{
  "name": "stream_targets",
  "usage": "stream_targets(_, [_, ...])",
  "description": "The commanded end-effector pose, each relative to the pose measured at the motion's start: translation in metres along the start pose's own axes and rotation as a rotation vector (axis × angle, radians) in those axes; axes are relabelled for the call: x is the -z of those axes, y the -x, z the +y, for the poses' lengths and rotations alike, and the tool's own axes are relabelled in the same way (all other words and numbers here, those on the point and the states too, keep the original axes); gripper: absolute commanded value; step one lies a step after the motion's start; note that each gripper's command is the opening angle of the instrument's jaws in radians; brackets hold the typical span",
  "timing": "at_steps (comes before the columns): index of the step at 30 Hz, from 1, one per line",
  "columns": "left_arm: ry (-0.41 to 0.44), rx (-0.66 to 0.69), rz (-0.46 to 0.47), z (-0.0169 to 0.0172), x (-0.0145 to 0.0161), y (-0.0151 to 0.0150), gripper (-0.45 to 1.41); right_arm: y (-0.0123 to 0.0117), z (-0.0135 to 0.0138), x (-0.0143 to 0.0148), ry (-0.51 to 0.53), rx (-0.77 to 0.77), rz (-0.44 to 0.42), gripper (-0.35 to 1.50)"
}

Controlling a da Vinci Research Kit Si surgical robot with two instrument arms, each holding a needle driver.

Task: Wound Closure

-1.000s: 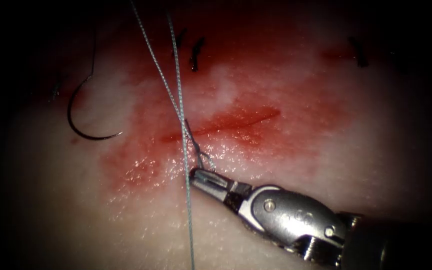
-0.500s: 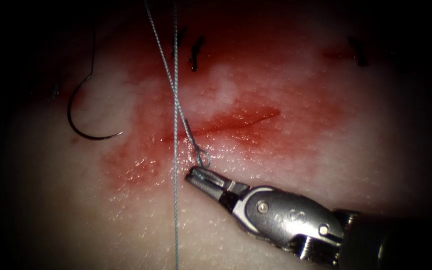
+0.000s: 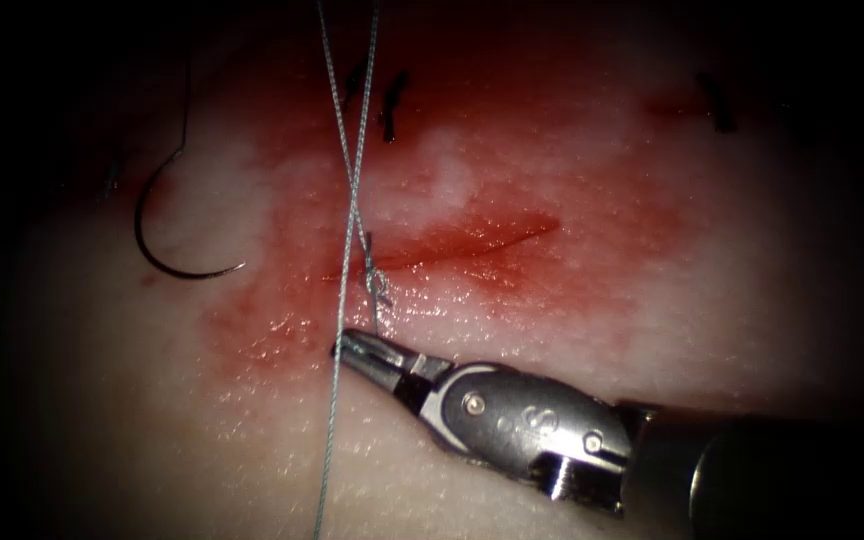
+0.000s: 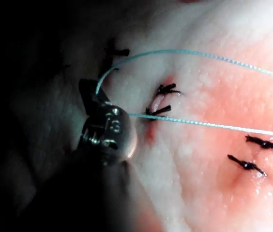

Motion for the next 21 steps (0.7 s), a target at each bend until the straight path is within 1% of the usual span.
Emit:
stream_targets(1, [-0.023, 0.008, -0.022, 0.0000, -0.0013, 0.0000, -0.45, 0.0011, -0.0004, -0.0003, 0.000, 0.002, -0.003, -0.35])
stream_targets(4, [-0.047, 0.011, -0.059, -0.0002, -0.0027, -0.0004, -0.45, 0.0014, -0.0005, 0.0004, -0.002, 0.006, -0.008, -0.35])
stream_targets(9, [-0.061, -0.007, -0.082, -0.0003, -0.0042, -0.0007, -0.45, 0.0020, -0.0008, 0.0014, -0.003, 0.013, -0.017, -0.35])
stream_targets(13, [-0.065, -0.062, -0.097, -0.0005, -0.0050, -0.0006, -0.45, 0.0036, -0.0015, 0.0024, -0.008, 0.033, -0.040, -0.35])
stream_targets(17, [-0.064, -0.085, -0.103, -0.0010, -0.0056, -0.0004, -0.45, 0.0051, -0.0024, 0.0031, -0.016, 0.053, -0.068, -0.35])
stream_targets(21, [-0.065, -0.103, -0.109, -0.0016, -0.0063, -0.0001, -0.45, 0.0060, -0.0029, 0.0038, -0.020, 0.039, -0.074, -0.35])
